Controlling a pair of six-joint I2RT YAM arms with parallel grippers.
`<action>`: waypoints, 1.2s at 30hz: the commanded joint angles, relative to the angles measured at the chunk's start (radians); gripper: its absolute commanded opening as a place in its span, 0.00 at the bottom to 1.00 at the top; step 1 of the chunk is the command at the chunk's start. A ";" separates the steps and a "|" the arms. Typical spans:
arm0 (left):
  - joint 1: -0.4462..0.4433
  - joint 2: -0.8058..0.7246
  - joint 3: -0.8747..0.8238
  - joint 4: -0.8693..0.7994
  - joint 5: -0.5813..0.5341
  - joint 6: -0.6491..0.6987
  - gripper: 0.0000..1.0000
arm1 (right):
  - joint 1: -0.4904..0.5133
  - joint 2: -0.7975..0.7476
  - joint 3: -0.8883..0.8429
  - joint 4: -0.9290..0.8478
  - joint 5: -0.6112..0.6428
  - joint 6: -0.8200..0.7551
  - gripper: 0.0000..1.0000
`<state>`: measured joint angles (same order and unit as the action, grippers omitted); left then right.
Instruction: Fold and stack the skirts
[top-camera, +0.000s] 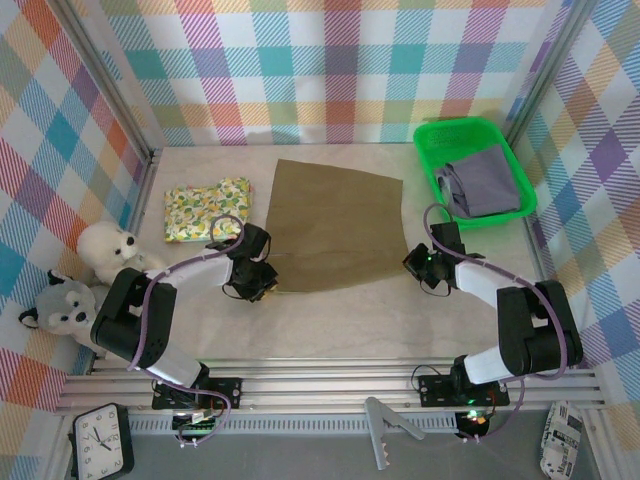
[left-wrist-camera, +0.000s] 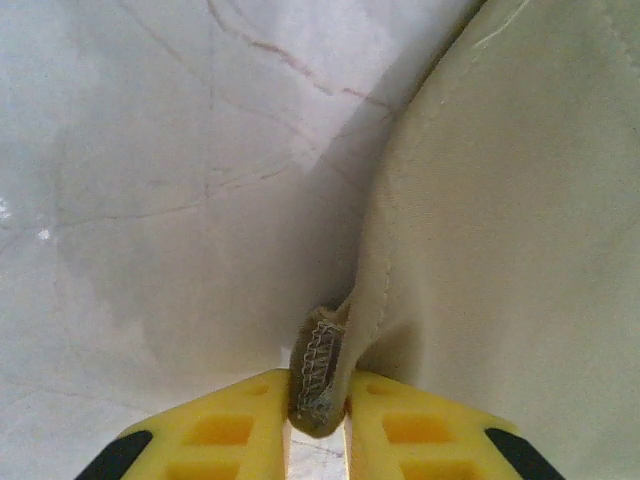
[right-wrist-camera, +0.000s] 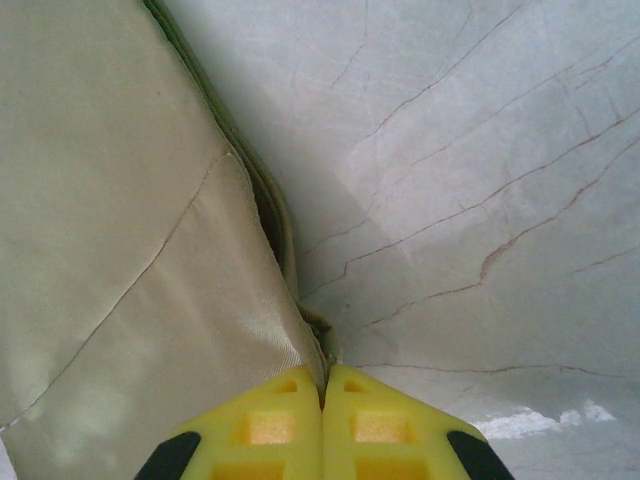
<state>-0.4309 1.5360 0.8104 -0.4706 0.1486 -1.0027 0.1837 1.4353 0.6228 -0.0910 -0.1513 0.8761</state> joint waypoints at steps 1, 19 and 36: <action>-0.009 -0.018 0.031 -0.010 -0.009 0.019 0.14 | 0.005 -0.022 -0.001 -0.015 -0.004 0.001 0.00; -0.039 -0.221 -0.066 -0.061 -0.193 0.044 0.00 | 0.006 -0.257 -0.098 -0.088 -0.085 -0.044 0.00; -0.058 -0.375 0.467 -0.281 -0.524 0.312 0.00 | 0.005 -0.495 0.169 -0.247 0.037 0.138 0.00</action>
<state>-0.4889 1.1599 1.2152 -0.6853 -0.2619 -0.7818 0.1905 0.9543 0.7311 -0.3305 -0.1757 0.9730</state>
